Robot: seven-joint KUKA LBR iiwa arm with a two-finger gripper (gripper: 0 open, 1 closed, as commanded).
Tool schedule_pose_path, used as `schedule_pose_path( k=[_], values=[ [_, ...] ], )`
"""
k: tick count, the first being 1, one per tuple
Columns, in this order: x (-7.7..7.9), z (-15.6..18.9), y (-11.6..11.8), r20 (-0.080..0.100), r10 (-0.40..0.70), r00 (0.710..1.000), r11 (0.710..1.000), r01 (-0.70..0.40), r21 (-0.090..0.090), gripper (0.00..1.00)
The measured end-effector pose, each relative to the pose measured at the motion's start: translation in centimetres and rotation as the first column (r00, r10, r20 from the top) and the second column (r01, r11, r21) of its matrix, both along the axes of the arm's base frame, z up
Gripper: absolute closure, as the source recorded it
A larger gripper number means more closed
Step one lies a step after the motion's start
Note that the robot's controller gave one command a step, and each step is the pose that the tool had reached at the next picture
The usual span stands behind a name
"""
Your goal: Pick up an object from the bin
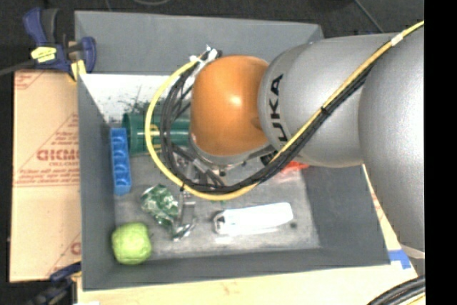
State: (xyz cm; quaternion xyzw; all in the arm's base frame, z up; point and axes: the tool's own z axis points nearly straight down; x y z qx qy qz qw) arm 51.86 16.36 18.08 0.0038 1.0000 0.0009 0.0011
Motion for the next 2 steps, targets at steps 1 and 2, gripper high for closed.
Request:
schedule_pose_path(
  k=[1, 2],
  values=[
    [0.4, -2.0, 0.5, 0.008, 0.106, 0.994, 0.994, -0.106, -0.001, 0.0],
    [1.3, -9.0, -0.4, 0.0, 0.185, 0.983, 0.983, -0.185, 0.0, 1.0]
  ],
)
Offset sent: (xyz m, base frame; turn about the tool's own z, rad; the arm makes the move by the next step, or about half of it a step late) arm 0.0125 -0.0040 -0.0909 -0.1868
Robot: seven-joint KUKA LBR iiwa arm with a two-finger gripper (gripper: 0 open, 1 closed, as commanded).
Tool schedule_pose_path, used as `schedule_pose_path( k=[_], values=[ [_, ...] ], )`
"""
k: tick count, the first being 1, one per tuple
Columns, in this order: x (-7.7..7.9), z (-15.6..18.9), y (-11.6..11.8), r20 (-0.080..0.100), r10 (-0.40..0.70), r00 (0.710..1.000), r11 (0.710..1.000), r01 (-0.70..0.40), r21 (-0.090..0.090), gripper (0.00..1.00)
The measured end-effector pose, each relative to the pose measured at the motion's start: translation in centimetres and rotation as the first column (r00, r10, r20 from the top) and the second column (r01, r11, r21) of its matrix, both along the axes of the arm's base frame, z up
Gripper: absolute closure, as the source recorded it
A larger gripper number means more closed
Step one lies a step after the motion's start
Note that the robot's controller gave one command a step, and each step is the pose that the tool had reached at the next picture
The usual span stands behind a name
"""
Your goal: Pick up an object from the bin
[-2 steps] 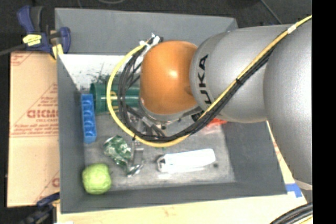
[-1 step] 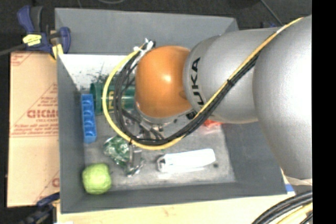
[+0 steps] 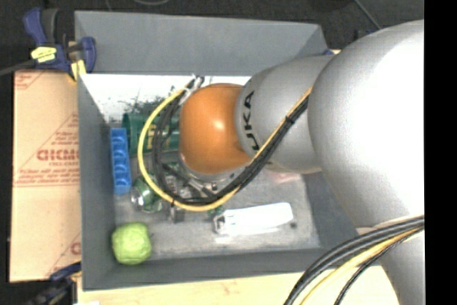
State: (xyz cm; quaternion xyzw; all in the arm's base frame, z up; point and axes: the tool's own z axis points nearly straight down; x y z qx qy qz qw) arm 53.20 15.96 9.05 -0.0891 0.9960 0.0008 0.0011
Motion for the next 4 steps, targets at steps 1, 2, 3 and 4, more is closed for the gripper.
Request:
schedule_pose_path(
  k=[1, 2, 3, 4],
  values=[
    [0.0, 0.0, 0.0, -0.001, -0.002, 1.0, 1.0, 0.002, 0.0, 0.0],
    [0.0, 0.0, 0.0, -0.001, -0.003, 1.0, 1.0, 0.003, 0.0, 0.0],
    [0.1, 2.9, -3.8, -0.005, 0.044, 0.999, 0.999, -0.044, 0.0, 0.0],
    [4.3, 6.0, -6.1, 0.0, 0.057, 0.998, 0.998, -0.057, -0.006, 0.0]
  ],
)
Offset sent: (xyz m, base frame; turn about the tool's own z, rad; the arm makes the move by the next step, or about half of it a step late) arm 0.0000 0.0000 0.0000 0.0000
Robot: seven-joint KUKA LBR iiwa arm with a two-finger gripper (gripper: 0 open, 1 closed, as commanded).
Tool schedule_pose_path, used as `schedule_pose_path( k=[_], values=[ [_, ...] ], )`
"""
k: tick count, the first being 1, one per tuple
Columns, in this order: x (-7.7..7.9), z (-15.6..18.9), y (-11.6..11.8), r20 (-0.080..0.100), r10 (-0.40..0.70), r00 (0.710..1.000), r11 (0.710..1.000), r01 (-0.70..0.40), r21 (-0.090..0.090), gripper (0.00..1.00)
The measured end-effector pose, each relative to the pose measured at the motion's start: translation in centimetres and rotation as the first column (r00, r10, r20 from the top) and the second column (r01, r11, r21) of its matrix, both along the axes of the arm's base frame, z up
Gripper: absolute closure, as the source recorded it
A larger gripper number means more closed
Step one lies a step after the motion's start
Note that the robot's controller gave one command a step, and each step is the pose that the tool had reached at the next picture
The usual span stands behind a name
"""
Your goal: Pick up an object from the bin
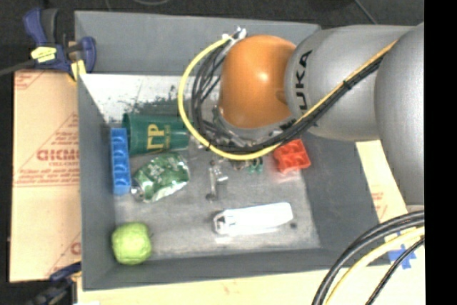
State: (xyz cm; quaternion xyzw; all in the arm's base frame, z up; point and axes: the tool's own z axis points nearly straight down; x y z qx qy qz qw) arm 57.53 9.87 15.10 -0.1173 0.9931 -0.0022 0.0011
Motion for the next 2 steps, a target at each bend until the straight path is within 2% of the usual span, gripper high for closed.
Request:
schedule_pose_path(
  k=[1, 2],
  values=[
    [0.8, -0.3, 4.1, 0.004, 0.044, 0.999, 0.999, -0.044, 0.003, 0.0],
    [1.4, -3.1, 6.1, 0.003, 0.11, 0.994, 0.994, -0.11, 0.005, 0.0]
  ],
)
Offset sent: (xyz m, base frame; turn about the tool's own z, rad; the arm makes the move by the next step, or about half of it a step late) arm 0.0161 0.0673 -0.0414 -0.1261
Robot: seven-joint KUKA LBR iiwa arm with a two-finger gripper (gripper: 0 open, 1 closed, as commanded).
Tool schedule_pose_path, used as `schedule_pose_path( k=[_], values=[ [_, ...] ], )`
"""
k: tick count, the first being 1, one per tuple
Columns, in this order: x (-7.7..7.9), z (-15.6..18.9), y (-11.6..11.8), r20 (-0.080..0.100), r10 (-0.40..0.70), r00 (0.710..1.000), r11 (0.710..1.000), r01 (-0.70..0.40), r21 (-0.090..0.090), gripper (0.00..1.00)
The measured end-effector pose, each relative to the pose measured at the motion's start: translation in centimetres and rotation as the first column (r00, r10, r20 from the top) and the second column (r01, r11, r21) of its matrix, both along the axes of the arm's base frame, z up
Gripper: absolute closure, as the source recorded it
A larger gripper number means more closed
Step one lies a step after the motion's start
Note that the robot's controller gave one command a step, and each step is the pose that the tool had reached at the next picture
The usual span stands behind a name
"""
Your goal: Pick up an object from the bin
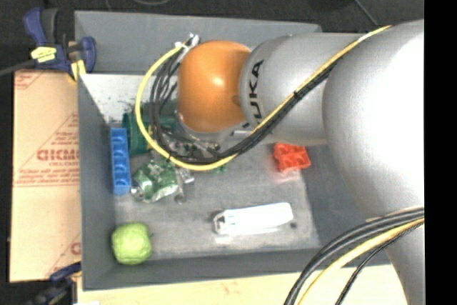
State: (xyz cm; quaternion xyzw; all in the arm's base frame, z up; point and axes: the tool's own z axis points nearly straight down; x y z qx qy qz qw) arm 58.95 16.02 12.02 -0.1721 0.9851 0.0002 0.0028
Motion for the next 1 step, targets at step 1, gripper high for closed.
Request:
schedule_pose_path(
  k=[1],
  values=[
    [-0.74, -3.09, -0.14, -0.001, -0.026, 1.0, 1.0, 0.026, 0.002, 1.0]
  ],
)
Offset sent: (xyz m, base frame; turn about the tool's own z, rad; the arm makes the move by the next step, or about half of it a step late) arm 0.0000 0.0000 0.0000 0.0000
